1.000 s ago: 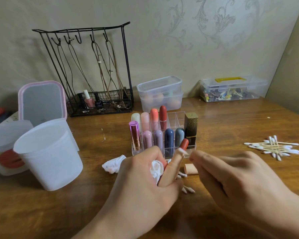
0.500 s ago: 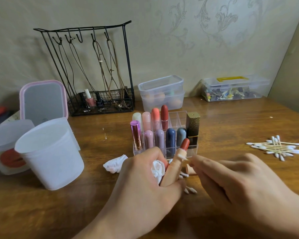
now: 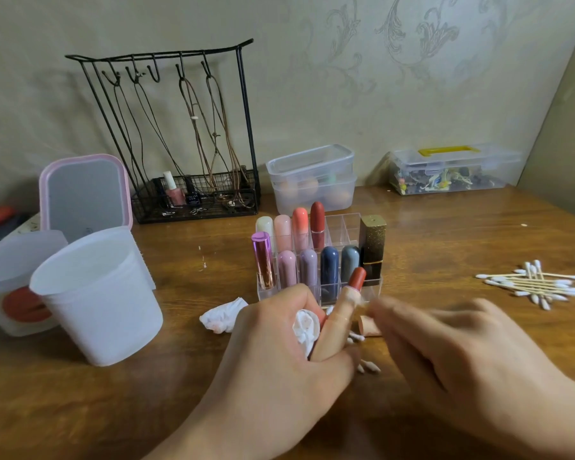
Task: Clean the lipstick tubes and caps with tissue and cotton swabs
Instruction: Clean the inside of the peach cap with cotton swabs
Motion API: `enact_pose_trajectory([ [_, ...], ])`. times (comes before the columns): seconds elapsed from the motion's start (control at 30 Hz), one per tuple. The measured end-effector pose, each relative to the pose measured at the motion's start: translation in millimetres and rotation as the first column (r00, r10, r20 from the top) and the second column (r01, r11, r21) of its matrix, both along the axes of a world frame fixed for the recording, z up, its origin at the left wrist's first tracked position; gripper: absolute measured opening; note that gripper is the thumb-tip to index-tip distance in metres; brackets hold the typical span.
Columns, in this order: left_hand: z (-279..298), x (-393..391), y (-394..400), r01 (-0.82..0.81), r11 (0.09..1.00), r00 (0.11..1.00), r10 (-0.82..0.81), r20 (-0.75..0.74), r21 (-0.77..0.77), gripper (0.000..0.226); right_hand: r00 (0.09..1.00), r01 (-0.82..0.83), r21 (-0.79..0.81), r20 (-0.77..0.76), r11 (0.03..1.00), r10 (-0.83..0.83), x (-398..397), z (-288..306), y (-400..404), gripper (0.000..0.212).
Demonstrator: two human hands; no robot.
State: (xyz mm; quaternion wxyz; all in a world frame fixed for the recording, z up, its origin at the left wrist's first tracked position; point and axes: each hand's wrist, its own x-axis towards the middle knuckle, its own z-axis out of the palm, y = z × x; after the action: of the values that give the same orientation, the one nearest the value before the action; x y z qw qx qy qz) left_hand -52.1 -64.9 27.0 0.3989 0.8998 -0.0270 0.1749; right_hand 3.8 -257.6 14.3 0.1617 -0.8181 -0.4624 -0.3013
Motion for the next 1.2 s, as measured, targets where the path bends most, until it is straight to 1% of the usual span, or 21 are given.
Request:
enact_pose_trajectory([
  [0.2, 0.5, -0.1, 0.8, 0.002, 1.0, 1.0, -0.003, -0.009, -0.018, 0.031, 1.0, -0.022, -0.038, 0.013, 0.999, 0.023, -0.9, -0.6, 0.6, 0.022],
  [0.33, 0.2, 0.1, 1.3, 0.011, 1.0, 1.0, -0.011, -0.006, -0.016, 0.03, 1.0, -0.024, -0.011, -0.004, 1.0, 0.024, 0.5, -1.4, 1.4, 0.022],
  [0.4, 1.1, -0.4, 1.5, 0.026, 0.999, 1.0, -0.026, -0.013, -0.04, 0.028, 1.0, -0.018, -0.022, -0.01, 1.0, 0.017, 0.8, -2.9, 1.5, 0.023],
  [0.5, 2.5, -1.2, 1.5, 0.054, 0.996, 0.997, -0.058, -0.056, -0.071, 0.024, 0.999, -0.013, 0.004, -0.046, 1.0, 0.014, 1.7, -2.3, -0.3, 0.026],
  [0.57, 2.4, -1.4, 2.6, 0.061, 0.995, 0.996, -0.066, -0.058, -0.084, 0.024, 0.999, -0.011, -0.01, -0.031, 1.0, 0.011, 1.2, -3.2, 1.0, 0.024],
  [0.63, 1.4, -1.0, 2.5, 0.055, 0.996, 0.997, -0.059, -0.058, -0.064, 0.024, 0.999, 0.015, 0.028, -0.034, 0.999, -0.014, 4.4, -2.1, -0.8, 0.025],
  [0.77, -2.7, -0.2, 2.4, 0.034, 0.999, 0.996, -0.036, -0.087, -0.027, 0.026, 1.0, 0.025, 0.042, -0.013, 0.999, -0.025, 7.3, -2.6, -5.7, 0.03],
  [0.83, -2.9, 0.2, 2.5, 0.051, 0.997, 0.994, -0.056, -0.09, -0.06, 0.025, 1.0, 0.015, 0.05, -0.002, 0.999, -0.015, 6.7, -2.8, -4.5, 0.029],
  [0.9, -0.9, 0.7, 2.9, 0.087, 0.989, 0.989, -0.1, -0.105, -0.115, 0.02, 1.0, -0.006, 0.013, 0.027, 1.0, 0.006, 5.8, -3.5, -2.5, 0.029],
  [1.03, 0.5, 2.9, 5.0, 0.215, 0.921, 0.943, -0.282, -0.176, -0.326, 0.011, 1.0, 0.009, 0.026, 0.011, 1.0, -0.01, 6.0, -2.3, -4.7, 0.026],
  [1.13, -1.4, 4.4, 6.8, 0.249, 0.891, 0.922, -0.339, -0.189, -0.38, 0.007, 1.0, -0.03, -0.017, -0.005, 0.999, 0.03, 5.0, -1.9, -4.8, 0.026],
  [1.2, -1.7, 5.4, 7.8, 0.262, 0.874, 0.911, -0.364, -0.195, -0.408, 0.009, 1.0, -0.021, -0.034, -0.017, 0.999, 0.021, 4.4, -1.0, -4.5, 0.025],
])
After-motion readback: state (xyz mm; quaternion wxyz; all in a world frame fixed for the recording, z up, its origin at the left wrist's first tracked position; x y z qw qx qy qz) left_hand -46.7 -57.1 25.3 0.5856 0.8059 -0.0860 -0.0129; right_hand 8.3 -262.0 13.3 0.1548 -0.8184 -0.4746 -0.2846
